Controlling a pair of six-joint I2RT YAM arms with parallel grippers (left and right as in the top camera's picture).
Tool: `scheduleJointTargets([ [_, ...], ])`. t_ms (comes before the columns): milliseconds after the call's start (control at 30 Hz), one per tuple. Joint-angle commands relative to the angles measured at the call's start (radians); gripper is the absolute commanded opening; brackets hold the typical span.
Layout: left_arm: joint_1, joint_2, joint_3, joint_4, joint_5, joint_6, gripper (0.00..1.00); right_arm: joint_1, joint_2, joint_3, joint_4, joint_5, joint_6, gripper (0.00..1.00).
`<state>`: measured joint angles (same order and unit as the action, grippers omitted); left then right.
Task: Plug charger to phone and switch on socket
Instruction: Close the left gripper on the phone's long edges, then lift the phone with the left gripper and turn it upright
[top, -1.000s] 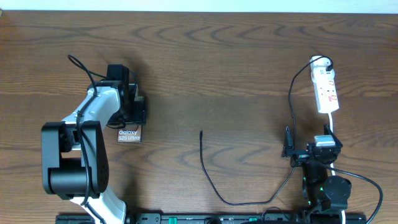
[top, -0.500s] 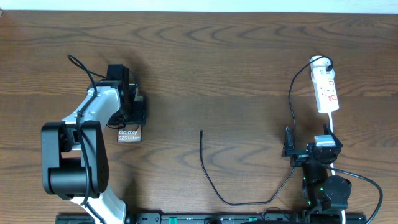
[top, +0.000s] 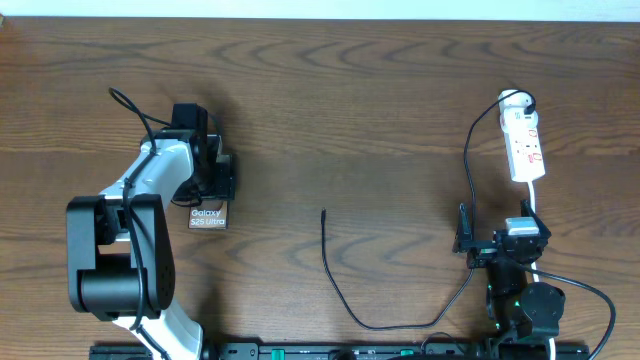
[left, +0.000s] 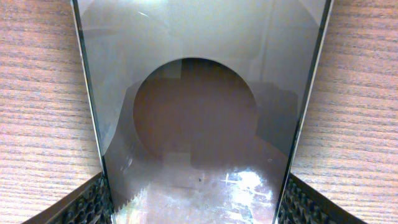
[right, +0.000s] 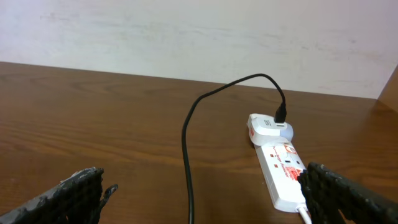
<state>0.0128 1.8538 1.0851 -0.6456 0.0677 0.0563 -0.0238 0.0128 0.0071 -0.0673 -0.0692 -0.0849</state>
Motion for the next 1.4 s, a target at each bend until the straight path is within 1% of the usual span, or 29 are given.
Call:
scheduleJointTargets([
  [0,0.001,0.061,-0.05,0.004,0.056,-0.008,0.07,0.019,-0.002,-0.002,-0.004,0.011,-0.01,0.99],
  [267,0.001,0.047,-0.037,-0.008,0.056,-0.008,0.07,0.019,-0.002,-0.002,-0.004,0.011,-0.01,0.99],
  [733,0.001,-0.097,-0.011,-0.027,0.056,-0.009,0.07,0.019,-0.002,-0.002,-0.004,0.011,-0.01,0.99],
  [1000,0.001,-0.112,-0.011,-0.055,0.06,-0.035,0.07,0.019,-0.002,-0.002,-0.004,0.011,-0.01,0.99],
  [1067,0.001,-0.113,-0.011,-0.064,0.091,-0.035,0.07,0.019,-0.002,-0.002,-0.004,0.011,-0.01,0.99],
  [1367,0.001,-0.129,-0.003,-0.068,0.353,-0.087,0.07,0.019,-0.002,-0.002,-0.004,0.011,-0.01,0.99],
])
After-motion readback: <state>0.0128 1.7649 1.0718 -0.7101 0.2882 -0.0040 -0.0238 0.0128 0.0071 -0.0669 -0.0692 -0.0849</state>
